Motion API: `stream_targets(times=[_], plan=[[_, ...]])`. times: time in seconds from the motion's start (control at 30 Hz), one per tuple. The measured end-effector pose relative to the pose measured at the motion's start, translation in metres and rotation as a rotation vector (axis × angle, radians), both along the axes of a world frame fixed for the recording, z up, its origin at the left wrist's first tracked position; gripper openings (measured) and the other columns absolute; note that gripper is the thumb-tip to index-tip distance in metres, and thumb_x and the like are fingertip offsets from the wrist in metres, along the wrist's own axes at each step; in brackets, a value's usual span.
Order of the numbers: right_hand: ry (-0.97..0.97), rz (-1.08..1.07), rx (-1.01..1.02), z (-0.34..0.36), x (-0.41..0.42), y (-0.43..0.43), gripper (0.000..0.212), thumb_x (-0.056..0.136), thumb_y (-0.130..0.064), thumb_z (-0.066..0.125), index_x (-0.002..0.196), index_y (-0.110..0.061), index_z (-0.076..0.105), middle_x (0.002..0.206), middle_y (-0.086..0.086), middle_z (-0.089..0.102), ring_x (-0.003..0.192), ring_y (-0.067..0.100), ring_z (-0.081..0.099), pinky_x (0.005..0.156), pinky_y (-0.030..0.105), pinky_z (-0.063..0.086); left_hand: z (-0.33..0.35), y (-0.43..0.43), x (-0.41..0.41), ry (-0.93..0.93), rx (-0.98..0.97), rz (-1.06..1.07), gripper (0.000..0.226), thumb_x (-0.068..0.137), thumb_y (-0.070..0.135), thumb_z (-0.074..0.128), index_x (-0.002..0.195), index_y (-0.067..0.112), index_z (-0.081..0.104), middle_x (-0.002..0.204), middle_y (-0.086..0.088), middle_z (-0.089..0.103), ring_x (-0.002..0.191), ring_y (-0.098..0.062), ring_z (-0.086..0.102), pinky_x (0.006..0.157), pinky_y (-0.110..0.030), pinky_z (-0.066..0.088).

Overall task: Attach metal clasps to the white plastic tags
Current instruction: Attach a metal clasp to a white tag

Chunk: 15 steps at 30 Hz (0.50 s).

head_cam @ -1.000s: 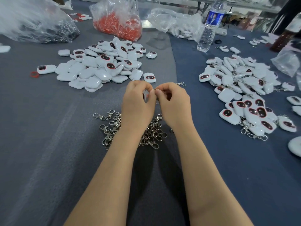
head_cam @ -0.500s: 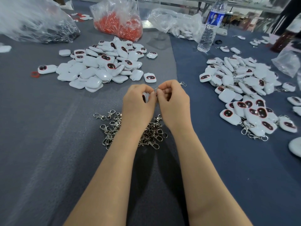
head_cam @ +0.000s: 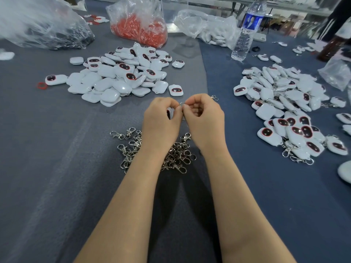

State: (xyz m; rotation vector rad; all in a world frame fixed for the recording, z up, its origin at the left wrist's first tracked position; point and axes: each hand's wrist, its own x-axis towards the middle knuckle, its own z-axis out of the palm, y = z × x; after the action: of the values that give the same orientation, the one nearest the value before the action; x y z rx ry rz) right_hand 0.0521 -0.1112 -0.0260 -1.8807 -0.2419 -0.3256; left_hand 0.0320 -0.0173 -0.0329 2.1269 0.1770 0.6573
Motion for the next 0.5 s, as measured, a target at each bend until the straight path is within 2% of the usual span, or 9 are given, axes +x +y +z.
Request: stream_targets(times=[0.2, 0.4, 0.5], plan=[[0.034, 0.046, -0.042, -0.0012, 0.0031, -0.0012, 0.014, 0.085, -0.006, 0.064, 0.081, -0.017, 0.056, 0.071, -0.008, 0.055, 0.063, 0.004, 0.048, 0.06, 0.009, 0.043, -0.001, 0.0009, 0.0, -0.011, 0.055, -0.005, 0.008, 0.092, 0.014, 0.056, 0.09, 0.011, 0.063, 0.101, -0.001, 0.056, 0.087, -0.007, 0.043, 0.071, -0.014, 0.026], [-0.032, 0.095, -0.067, -0.003, 0.0006, -0.0019, 0.02, 0.082, -0.001, 0.062, 0.075, -0.018, 0.054, 0.064, -0.006, 0.048, 0.057, 0.004, 0.038, 0.055, 0.011, 0.039, -0.0014, 0.0033, 0.0006, -0.007, 0.081, -0.025, 0.006, 0.092, 0.011, 0.054, 0.089, 0.012, 0.06, 0.096, 0.004, 0.05, 0.083, -0.006, 0.041, 0.071, -0.013, 0.026], [-0.043, 0.071, -0.035, -0.0014, 0.0008, -0.0035, 0.022, 0.081, -0.001, 0.062, 0.072, -0.02, 0.054, 0.063, -0.007, 0.049, 0.057, 0.004, 0.039, 0.055, 0.011, 0.039, -0.0004, 0.0023, -0.0003, -0.018, 0.043, -0.046, 0.007, 0.091, 0.012, 0.057, 0.088, 0.012, 0.062, 0.096, 0.004, 0.051, 0.084, -0.005, 0.042, 0.07, -0.01, 0.026]])
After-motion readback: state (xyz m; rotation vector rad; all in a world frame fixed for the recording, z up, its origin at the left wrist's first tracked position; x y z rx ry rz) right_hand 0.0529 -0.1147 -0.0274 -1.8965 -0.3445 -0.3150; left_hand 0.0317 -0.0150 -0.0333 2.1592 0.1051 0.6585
